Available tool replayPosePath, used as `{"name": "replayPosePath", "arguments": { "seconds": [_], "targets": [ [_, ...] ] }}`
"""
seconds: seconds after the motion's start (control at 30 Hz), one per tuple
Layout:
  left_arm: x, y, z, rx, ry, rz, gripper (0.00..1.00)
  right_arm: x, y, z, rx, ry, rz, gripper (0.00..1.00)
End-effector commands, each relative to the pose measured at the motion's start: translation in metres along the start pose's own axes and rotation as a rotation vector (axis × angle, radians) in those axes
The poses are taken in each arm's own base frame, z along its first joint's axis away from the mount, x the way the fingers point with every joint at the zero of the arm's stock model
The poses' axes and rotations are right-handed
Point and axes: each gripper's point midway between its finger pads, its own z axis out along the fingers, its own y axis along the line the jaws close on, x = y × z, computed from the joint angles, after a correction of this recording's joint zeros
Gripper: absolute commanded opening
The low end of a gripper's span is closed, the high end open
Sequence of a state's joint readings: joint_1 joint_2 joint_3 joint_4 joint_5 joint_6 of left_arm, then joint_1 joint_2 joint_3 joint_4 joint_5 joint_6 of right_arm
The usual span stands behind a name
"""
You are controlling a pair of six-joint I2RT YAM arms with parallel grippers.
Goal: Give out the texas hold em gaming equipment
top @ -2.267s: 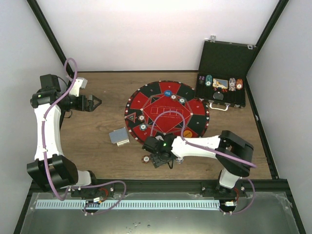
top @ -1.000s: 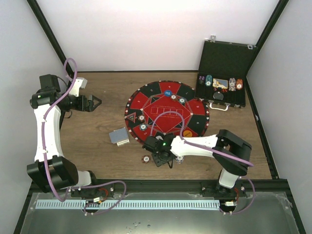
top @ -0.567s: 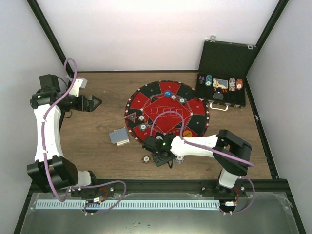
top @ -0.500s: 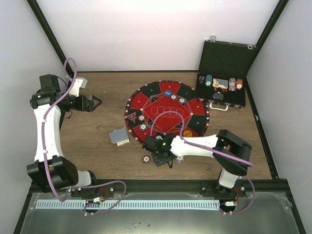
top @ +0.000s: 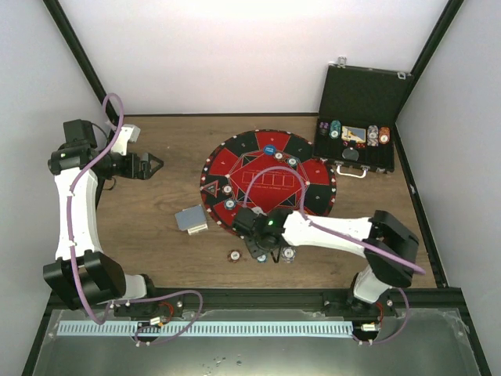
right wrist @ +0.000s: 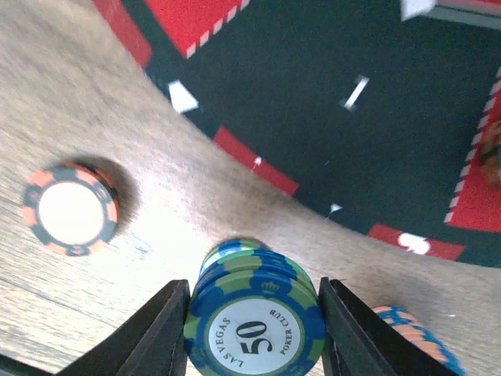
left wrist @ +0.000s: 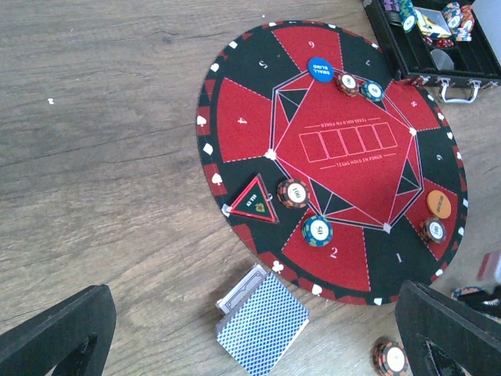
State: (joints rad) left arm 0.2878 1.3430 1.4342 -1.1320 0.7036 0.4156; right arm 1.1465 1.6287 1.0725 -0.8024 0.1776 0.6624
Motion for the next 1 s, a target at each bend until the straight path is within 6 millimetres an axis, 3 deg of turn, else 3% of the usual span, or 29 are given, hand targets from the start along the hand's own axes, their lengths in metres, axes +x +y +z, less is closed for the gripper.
{"name": "replayPosePath", "arguments": {
  "seconds": [0.0, 0.1, 0.23, 0.37, 0.47, 0.6, 0.73, 0.97],
  "targets": [
    [-0.001, -0.005, -0.006, 0.004, -0.016, 0.014, 1.00, -0.030, -0.021, -0.038, 0.004, -0.099, 0.040, 0.34],
    [-0.002, -0.005, -0.007, -0.003, -0.017, 0.018, 1.00, -0.042, -0.049, -0.047, 0.025, -0.129, 0.079, 0.34],
    [-0.004, -0.006, -0.008, 0.002, -0.021, 0.014, 1.00, -0.058, -0.103, -0.047, 0.059, -0.162, 0.165, 0.34],
    [-0.004, -0.006, -0.008, 0.002, -0.022, 0.011, 1.00, -0.066, -0.151, -0.033, 0.078, -0.170, 0.250, 0.34],
    [-0.003, -0.006, -0.008, -0.001, -0.018, 0.011, 1.00, -0.064, -0.175, -0.014, 0.092, -0.146, 0.298, 0.34],
    [-0.002, -0.004, -0.007, -0.006, -0.013, 0.009, 1.00, -0.065, -0.190, 0.005, 0.092, -0.130, 0.327, 0.33],
    [-0.003, -0.004, -0.007, -0.005, -0.013, 0.012, 1.00, -0.076, -0.206, 0.009, 0.089, -0.143, 0.373, 0.32],
    [-0.004, 0.000, -0.005, -0.015, -0.009, 0.013, 1.00, -0.105, -0.200, 0.023, 0.034, -0.130, 0.363, 0.30]
  ]
}}
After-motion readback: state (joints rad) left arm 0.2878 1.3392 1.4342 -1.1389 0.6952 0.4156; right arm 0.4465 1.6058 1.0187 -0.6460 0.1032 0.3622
